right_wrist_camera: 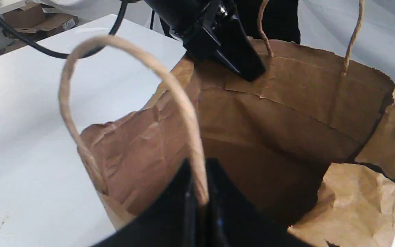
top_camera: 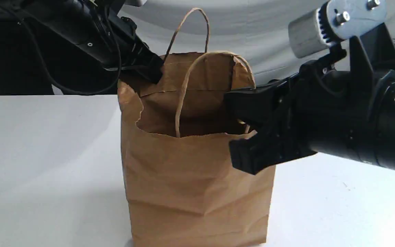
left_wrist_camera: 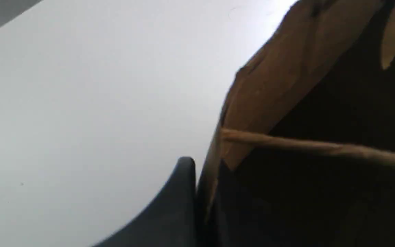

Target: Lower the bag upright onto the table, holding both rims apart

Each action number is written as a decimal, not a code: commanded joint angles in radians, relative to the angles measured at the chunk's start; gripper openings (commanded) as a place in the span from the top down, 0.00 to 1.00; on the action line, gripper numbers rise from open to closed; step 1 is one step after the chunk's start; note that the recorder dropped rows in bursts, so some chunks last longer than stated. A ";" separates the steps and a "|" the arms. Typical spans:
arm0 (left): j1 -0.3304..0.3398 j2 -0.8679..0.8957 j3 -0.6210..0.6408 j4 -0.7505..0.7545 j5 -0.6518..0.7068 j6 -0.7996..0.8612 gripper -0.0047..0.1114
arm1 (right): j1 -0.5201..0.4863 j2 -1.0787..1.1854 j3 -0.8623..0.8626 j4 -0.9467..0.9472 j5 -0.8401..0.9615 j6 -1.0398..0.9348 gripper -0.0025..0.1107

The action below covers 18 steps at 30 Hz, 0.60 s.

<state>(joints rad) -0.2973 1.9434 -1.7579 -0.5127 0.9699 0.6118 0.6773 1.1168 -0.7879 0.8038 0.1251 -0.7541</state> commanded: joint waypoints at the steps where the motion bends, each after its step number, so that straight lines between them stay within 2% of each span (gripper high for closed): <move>1: -0.005 0.004 -0.004 -0.009 0.016 -0.003 0.85 | 0.002 -0.007 0.003 0.010 0.003 -0.004 0.98; 7: -0.005 0.004 -0.004 -0.011 0.016 -0.010 0.60 | 0.002 -0.007 0.003 0.010 0.003 -0.001 0.98; 9: -0.005 0.004 -0.004 -0.011 0.012 -0.018 0.56 | 0.002 -0.007 0.003 0.010 0.003 -0.001 0.98; 18: -0.005 -0.021 -0.004 -0.008 -0.004 -0.029 0.54 | 0.002 -0.007 0.003 0.010 0.001 -0.001 0.98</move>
<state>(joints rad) -0.2973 1.9413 -1.7579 -0.5135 0.9754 0.5945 0.6773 1.1168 -0.7879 0.8105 0.1283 -0.7541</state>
